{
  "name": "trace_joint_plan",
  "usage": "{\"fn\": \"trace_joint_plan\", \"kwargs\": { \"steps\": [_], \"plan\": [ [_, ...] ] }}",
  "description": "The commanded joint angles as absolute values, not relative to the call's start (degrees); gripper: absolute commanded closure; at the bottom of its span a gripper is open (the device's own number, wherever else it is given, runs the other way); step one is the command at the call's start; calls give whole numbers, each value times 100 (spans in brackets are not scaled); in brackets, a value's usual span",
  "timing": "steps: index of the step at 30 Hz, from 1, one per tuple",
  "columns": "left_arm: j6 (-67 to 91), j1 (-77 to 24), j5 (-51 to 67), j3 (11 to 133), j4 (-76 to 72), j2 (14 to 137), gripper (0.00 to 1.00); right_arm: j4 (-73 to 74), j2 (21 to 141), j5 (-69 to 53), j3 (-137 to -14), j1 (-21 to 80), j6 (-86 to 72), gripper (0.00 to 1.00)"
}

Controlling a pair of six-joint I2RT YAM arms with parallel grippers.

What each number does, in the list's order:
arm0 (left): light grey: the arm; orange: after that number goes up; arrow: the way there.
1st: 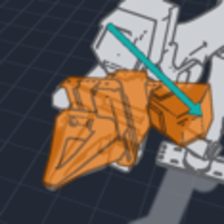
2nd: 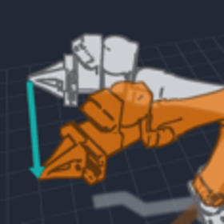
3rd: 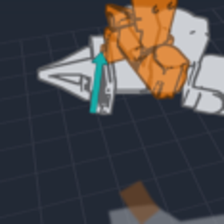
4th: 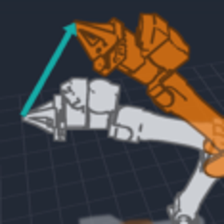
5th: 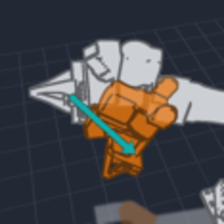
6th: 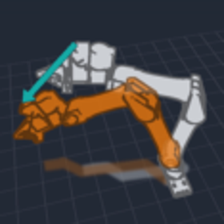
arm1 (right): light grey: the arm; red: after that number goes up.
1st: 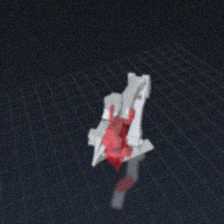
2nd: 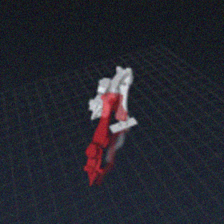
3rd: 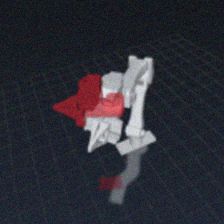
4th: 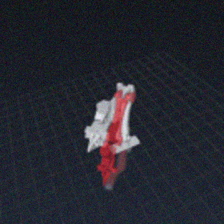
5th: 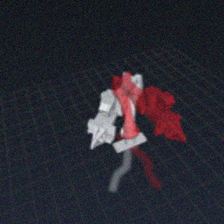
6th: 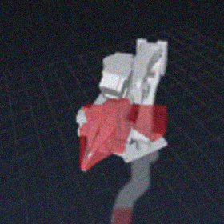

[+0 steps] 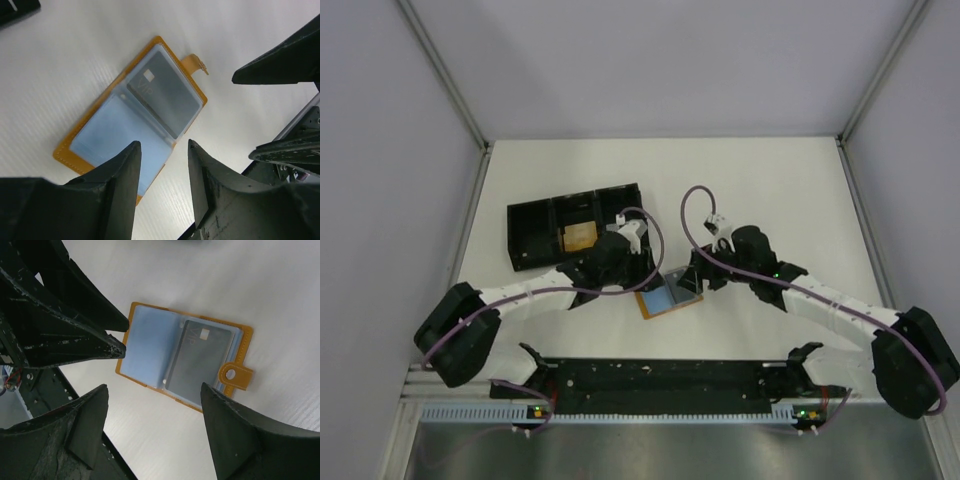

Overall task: Take the credit cards out of the card holder
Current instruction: Remove the credit card from the card holder.

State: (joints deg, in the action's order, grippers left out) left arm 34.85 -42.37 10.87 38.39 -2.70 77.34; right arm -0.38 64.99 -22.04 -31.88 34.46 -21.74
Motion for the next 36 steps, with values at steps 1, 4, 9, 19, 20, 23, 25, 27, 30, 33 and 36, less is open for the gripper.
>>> {"fn": "trace_joint_plan", "kwargs": {
  "steps": [1, 4, 9, 19, 20, 23, 25, 27, 30, 33, 36],
  "plan": [
    [4060, -4359, 1291, 3595, -1738, 8059, 54, -167, 6899, -1759, -3542, 3577, -2399, 28],
    [4140, -4359, 1310, 3568, -1837, 8366, 58, -79, 7241, -1547, -3621, 3568, -2487, 34],
    [4140, -4359, 1134, 3393, -1662, 8517, 72, -62, 7637, -1477, -3630, 3577, -2663, 39],
    [4052, -4351, 712, 3226, -976, 8622, 91, 307, 7128, -1423, -3744, 3586, -2698, 45],
    [4060, -4342, 729, 3208, -1002, 8648, 92, 325, 7093, -1511, -3770, 3603, -2681, 46],
    [4096, -4342, 747, 3164, -1011, 8675, 92, 387, 7171, -1775, -3867, 3656, -2672, 47],
    [4096, -4342, 756, 3164, -1020, 8675, 93, 387, 7251, -1749, -3841, 3674, -2716, 47],
    [4087, -4342, 773, 3182, -1011, 8666, 93, 360, 7303, -1583, -3771, 3674, -2768, 50],
    [4096, -4342, 765, 3155, -1011, 8640, 93, 395, 7470, -1441, -3753, 3674, -2804, 51],
    [4096, -4342, 791, 3146, -1037, 8631, 94, 404, 7742, -1599, -3788, 3674, -2821, 52],
    [4096, -4342, 809, 3147, -1037, 8648, 94, 290, 7883, -1600, -3736, 3674, -2918, 53]
  ]
}}
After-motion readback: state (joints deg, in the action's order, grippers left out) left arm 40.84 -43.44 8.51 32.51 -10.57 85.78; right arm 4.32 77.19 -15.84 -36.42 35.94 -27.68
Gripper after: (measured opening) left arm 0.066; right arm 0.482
